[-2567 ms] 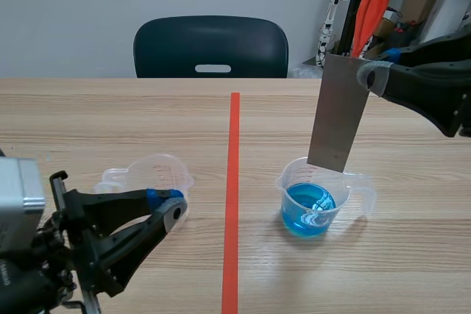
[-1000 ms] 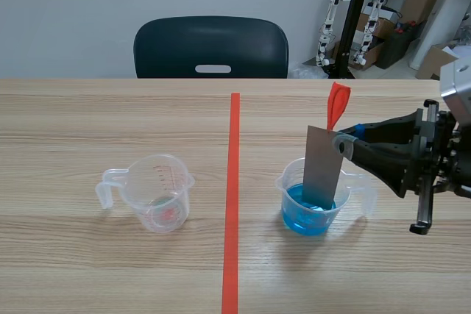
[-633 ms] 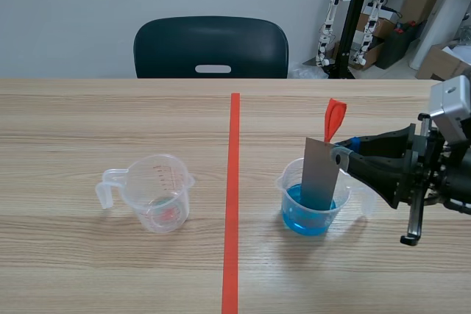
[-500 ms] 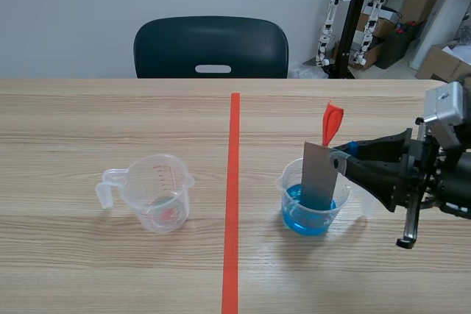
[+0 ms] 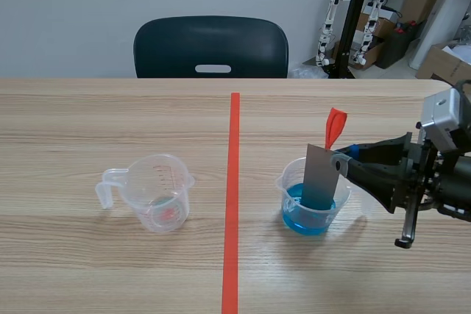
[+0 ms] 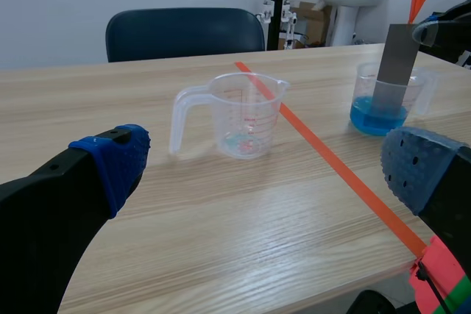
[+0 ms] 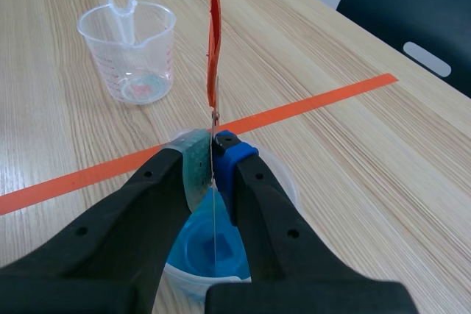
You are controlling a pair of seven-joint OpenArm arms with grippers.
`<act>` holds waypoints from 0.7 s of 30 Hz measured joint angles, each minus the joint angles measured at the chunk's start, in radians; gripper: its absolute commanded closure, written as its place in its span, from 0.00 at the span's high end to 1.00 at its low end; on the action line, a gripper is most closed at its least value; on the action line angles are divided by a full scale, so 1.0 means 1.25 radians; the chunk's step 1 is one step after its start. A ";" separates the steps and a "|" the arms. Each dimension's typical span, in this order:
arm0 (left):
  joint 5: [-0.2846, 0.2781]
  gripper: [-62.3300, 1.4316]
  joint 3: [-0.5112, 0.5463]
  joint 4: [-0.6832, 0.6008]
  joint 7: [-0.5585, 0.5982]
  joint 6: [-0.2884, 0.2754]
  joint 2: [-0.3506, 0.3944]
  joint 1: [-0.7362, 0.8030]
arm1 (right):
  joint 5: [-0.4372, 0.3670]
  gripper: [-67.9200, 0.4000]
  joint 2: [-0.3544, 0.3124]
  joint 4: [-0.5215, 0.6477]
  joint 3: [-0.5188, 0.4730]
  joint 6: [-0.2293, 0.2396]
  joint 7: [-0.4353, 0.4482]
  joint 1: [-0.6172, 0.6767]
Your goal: Do the redox reaction experiment. lower the plate into the blue solution
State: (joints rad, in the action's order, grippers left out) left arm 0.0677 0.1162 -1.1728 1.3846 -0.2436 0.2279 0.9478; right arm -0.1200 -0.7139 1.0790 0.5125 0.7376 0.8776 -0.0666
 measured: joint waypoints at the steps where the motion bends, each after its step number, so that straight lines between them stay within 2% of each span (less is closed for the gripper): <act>1: 0.000 1.00 -0.006 0.006 -0.001 0.002 0.000 0.000 | 0.000 0.01 0.002 -0.002 0.000 0.000 0.000 -0.002; 4: 0.003 1.00 -0.024 0.016 0.002 0.028 0.000 0.000 | 0.000 0.01 0.004 -0.002 0.000 0.000 0.000 -0.002; 11: 0.003 1.00 -0.027 0.024 0.021 0.043 0.000 0.000 | 0.000 0.02 0.004 -0.002 0.000 0.000 0.001 -0.002; 21: 0.003 1.00 -0.027 0.025 0.022 0.042 0.000 0.002 | 0.000 0.02 0.004 -0.002 0.000 0.000 0.000 -0.002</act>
State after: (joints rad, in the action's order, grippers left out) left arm 0.0711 0.0826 -1.1419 1.4120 -0.1909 0.2276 0.9501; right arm -0.1196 -0.7094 1.0771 0.5125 0.7376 0.8776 -0.0685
